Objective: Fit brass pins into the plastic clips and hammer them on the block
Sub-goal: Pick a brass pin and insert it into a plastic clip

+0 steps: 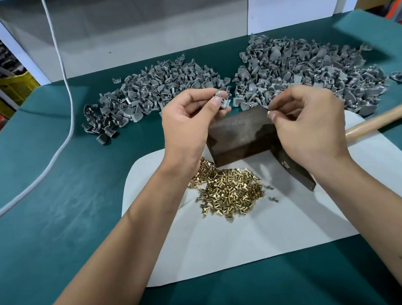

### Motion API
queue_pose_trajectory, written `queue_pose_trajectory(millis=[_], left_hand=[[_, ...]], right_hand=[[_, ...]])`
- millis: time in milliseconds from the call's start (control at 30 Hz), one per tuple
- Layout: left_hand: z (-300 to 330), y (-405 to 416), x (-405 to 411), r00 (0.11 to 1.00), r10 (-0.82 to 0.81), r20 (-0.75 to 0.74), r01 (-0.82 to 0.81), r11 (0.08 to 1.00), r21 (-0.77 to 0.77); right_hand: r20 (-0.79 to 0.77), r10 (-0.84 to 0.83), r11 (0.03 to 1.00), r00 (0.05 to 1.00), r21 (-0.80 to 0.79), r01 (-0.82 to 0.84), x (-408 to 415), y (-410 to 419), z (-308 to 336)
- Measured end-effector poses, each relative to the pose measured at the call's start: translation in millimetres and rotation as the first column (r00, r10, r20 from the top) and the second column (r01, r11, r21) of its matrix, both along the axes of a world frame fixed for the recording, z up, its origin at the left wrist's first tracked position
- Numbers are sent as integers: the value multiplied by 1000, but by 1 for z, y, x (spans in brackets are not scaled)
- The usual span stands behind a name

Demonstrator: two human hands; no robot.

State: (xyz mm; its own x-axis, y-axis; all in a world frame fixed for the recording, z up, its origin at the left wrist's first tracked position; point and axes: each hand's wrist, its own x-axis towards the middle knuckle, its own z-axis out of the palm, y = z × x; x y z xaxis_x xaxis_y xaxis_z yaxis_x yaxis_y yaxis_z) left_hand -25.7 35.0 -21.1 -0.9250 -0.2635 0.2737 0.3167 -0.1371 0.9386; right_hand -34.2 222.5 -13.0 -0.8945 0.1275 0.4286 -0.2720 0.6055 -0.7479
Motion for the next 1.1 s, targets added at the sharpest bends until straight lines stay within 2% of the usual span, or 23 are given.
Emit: queue_pose_trajectory(millis=[267, 433, 567, 767, 933, 1100], left_hand=[[0, -1, 0, 997, -74, 0, 74, 996, 42], [-1, -2, 0, 994, -99, 33, 100, 995, -1], [1, -3, 2, 989, -144, 38, 146, 988, -48], [2, -1, 4, 973, -225, 59, 230, 967, -108], [5, -2, 5, 957, -276, 87, 286, 948, -140], [5, 1, 6, 963, -244, 114, 262, 947, -185]], right_hand=[[27, -14, 1000, 1000, 3, 14, -2, 4, 2], [58, -22, 1000, 998, -4, 23, -1, 5, 2], [-17, 12, 1000, 1000, -7, -12, 4, 1, 5], [-181, 201, 979, 963, 47, -196, 14, -6, 10], [-207, 246, 969, 947, 67, -237, 15, -6, 10], [-211, 265, 964, 941, 70, -256, 15, -7, 10]])
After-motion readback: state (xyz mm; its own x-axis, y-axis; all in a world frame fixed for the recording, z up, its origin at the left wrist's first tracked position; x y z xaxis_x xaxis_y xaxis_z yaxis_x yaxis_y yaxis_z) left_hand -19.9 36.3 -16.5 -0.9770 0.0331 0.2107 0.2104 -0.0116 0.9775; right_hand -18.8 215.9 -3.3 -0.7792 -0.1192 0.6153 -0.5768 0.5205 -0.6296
